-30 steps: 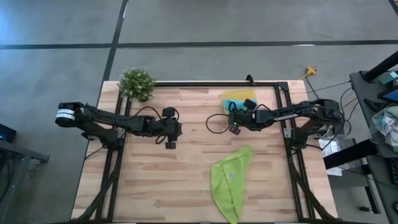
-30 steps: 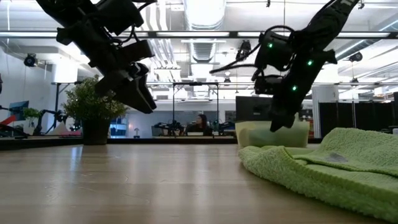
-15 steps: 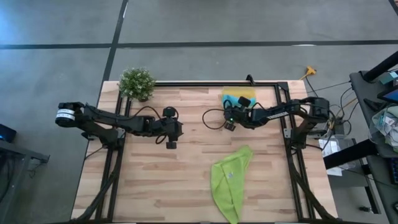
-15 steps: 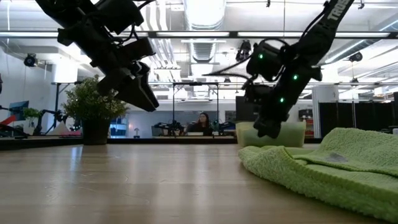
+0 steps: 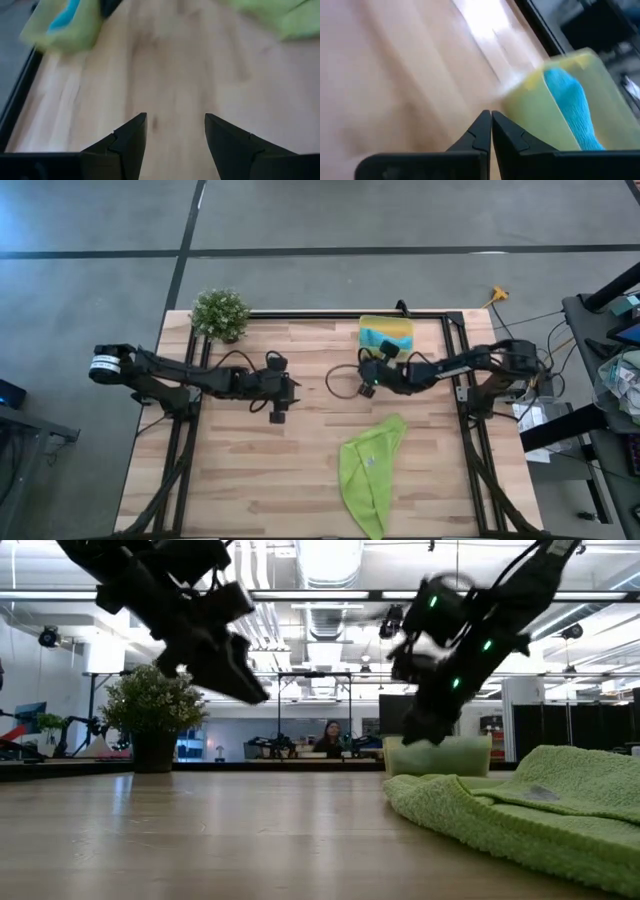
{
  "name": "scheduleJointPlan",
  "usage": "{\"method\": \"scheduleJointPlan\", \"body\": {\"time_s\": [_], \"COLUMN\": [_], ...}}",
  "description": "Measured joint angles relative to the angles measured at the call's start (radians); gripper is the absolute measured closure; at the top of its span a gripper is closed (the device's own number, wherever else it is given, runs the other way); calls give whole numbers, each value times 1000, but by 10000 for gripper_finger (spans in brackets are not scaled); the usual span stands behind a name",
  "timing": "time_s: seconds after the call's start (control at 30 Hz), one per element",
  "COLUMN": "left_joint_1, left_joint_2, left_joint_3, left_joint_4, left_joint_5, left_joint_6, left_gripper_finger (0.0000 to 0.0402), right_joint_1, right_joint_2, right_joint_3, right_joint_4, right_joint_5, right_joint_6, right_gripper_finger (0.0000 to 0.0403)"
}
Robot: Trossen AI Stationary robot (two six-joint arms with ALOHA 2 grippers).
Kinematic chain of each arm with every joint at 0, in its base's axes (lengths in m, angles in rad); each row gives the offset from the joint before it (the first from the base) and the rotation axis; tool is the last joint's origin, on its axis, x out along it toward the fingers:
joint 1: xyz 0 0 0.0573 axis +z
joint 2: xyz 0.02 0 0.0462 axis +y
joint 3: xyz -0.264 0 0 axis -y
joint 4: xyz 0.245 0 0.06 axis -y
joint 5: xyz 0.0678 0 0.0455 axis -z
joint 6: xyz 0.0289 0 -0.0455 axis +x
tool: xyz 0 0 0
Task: Roll microfiber towels into tight, uniform cylinder then place into a basket
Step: Fold the green microfiber towel
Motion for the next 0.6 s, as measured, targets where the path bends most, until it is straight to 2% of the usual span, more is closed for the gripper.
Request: {"method": "scheduleJointPlan", "body": {"time_s": [0.13,0.27,0.43,0.6], "left_joint_1": [-44,-117,-205,-258], "left_joint_2": [5,24,92,184], "left_joint_3": [-1,-3,4,88], "left_joint_4": [109,184,229,222], "left_joint_5": [142,313,301,285], "left_joint_6": [92,267,454,460], "left_gripper_finger": [217,217,217,217], "right_joint_1": [126,264,423,529], "right_joint_2": [-93,-191,-287,-323], "right_joint_3": [-18,-49,-87,-101], "right_joint_4": [1,1,0,3], "right_joint_5": [0,0,-44,-125], "right_joint_6": [2,18,92,189], "right_gripper_finger": [394,394,394,394]}}
